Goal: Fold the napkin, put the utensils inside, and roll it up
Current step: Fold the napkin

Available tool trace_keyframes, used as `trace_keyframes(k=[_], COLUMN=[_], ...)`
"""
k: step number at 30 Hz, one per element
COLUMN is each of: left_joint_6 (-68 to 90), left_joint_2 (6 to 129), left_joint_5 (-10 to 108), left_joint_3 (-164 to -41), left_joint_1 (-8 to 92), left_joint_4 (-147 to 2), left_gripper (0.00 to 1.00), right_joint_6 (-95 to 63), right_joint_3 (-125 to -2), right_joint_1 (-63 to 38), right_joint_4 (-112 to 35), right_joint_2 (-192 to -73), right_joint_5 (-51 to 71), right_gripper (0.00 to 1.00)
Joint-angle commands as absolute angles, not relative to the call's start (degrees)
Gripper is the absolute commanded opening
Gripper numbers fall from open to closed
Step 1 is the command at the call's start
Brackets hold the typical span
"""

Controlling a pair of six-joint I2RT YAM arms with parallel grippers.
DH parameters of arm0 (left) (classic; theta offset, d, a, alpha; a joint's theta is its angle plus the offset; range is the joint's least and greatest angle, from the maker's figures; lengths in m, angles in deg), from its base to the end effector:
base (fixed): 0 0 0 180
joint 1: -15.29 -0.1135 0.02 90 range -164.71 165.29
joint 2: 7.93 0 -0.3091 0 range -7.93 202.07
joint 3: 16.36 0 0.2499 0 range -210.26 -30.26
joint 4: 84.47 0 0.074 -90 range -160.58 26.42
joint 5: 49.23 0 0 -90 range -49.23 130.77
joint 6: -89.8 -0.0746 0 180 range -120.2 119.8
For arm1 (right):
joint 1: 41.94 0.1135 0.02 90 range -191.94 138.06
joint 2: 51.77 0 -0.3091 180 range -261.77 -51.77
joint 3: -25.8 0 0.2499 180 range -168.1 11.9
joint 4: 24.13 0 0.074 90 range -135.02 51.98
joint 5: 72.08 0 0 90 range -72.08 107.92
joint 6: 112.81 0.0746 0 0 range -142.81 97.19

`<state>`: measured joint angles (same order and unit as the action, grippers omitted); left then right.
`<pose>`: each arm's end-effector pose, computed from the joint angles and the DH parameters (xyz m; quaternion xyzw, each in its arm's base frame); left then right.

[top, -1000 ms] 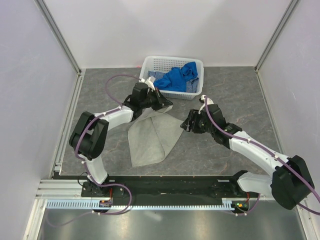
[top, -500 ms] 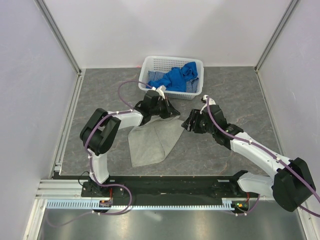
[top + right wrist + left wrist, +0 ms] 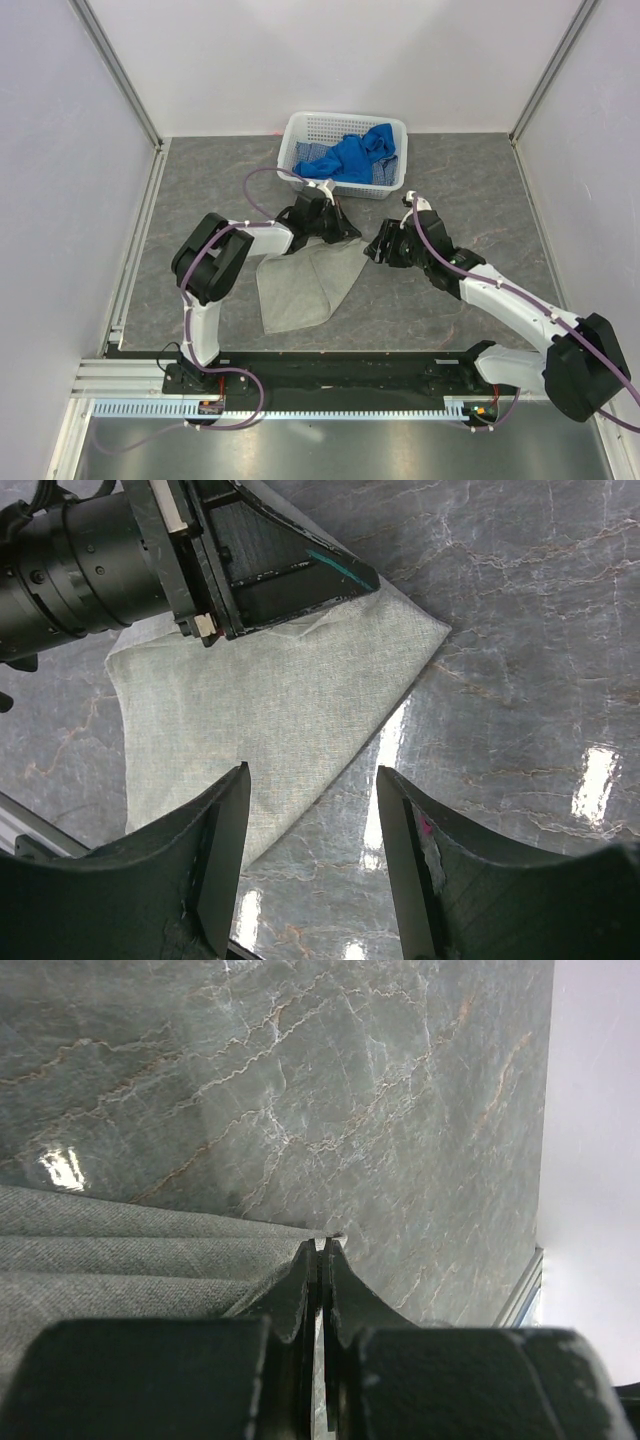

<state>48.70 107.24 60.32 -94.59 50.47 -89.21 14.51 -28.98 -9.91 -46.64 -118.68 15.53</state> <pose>0.3725 -0.2931 0.1662 -0.0216 0.8664 -0.4293 0.2542 0.2233 0.1433 0.2609 0.0312 0.8849 0.2794 0.3714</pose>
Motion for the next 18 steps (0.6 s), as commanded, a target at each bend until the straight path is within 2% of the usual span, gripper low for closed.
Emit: trace_keyframes(k=[1, 2, 3, 4, 7, 13, 18], left_joint_6=[49.81, 49.90, 49.90, 49.90, 49.37, 48.40, 48.05], left_joint_2=[108.00, 107.65, 106.69, 105.98, 102.83, 95.62, 89.11], left_joint_5=[61.77, 62.21, 62.48, 63.44, 64.41, 65.30, 65.38], left_joint_3=[-97.14, -97.23, -97.32, -97.32, -96.97, -95.65, -91.09], left_joint_1=[51.32, 51.32, 51.32, 51.32, 51.32, 51.15, 50.01], left_joint_4=[-91.85, -91.85, -91.85, -91.85, -91.41, -89.57, -89.12], left_gripper=[0.12, 0.28, 0.37, 0.54, 0.69, 0.79, 0.83], right_joint_6=[15.16, 15.16, 15.07, 14.89, 13.67, 10.33, 6.73], right_joint_3=[-28.52, -28.61, -28.87, -29.14, -30.80, -35.55, -39.77], right_joint_1=[-10.13, -10.04, -10.04, -10.13, -10.21, -13.29, -15.40], right_joint_4=[-46.02, -46.19, -46.11, -46.19, -46.98, -47.60, -45.85], right_joint_2=[-119.88, -119.97, -120.14, -120.58, -121.37, -124.10, -131.28], right_joint_5=[17.48, 17.57, 17.57, 17.57, 19.42, 18.28, 15.03], right_gripper=[0.62, 0.62, 0.62, 0.62, 0.62, 0.63, 0.62])
